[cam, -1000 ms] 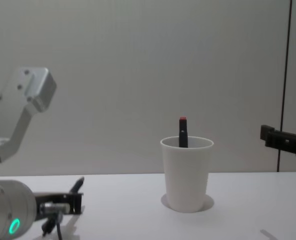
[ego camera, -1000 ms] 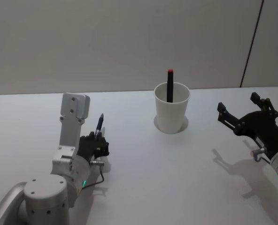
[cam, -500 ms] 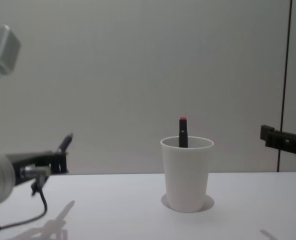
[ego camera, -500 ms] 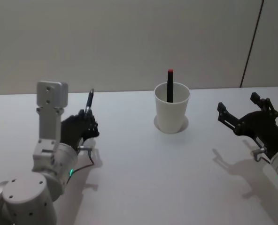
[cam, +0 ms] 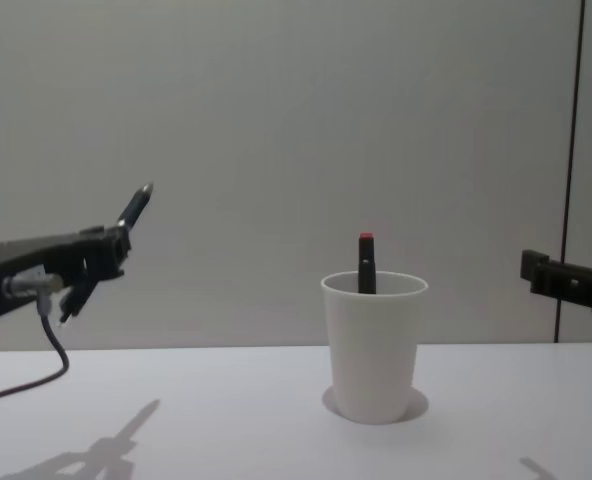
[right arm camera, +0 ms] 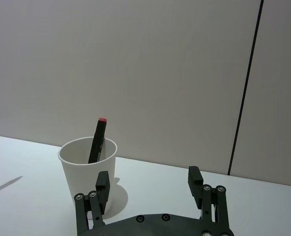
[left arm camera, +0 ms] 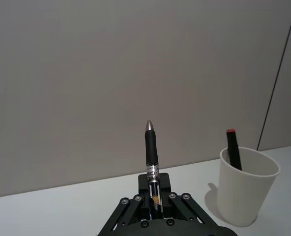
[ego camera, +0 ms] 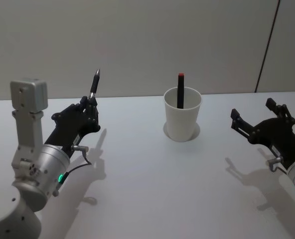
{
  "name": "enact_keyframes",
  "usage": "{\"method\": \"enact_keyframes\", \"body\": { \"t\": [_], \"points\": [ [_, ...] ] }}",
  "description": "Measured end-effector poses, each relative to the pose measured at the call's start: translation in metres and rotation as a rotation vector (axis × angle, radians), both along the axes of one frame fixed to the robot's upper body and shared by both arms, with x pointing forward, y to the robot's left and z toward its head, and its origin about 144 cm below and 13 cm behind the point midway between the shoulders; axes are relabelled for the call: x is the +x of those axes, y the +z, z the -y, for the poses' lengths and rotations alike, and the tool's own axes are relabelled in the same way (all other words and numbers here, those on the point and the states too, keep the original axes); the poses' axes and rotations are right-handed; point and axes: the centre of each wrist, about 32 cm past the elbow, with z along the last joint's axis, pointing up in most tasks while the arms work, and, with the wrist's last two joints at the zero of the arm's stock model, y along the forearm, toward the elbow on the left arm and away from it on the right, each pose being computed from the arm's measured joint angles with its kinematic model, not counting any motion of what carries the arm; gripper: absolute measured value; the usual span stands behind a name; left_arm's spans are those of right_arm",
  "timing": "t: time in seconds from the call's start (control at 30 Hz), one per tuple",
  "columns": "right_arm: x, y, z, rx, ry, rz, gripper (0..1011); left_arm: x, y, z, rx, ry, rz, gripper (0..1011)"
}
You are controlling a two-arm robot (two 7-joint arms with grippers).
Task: Place the pen into the pen holder.
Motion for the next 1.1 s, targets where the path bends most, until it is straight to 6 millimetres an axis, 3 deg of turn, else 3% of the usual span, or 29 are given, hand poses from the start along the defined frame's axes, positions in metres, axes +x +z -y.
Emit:
{"method": "enact_keyframes", "body": {
  "t": [0.77, 1.1],
  "points": [
    [0.0, 0.0, 0.0, 0.0, 0.0, 0.0, 1001, 0.005, -0.007, -0.035, -0.114, -0.347, 0.157, 130],
    [0.0, 0.0, 0.0, 0.0, 0.0, 0.0, 1001, 0.007, -0.01, -0.04, -0.125, -0.491, 0.184, 130]
  ]
}}
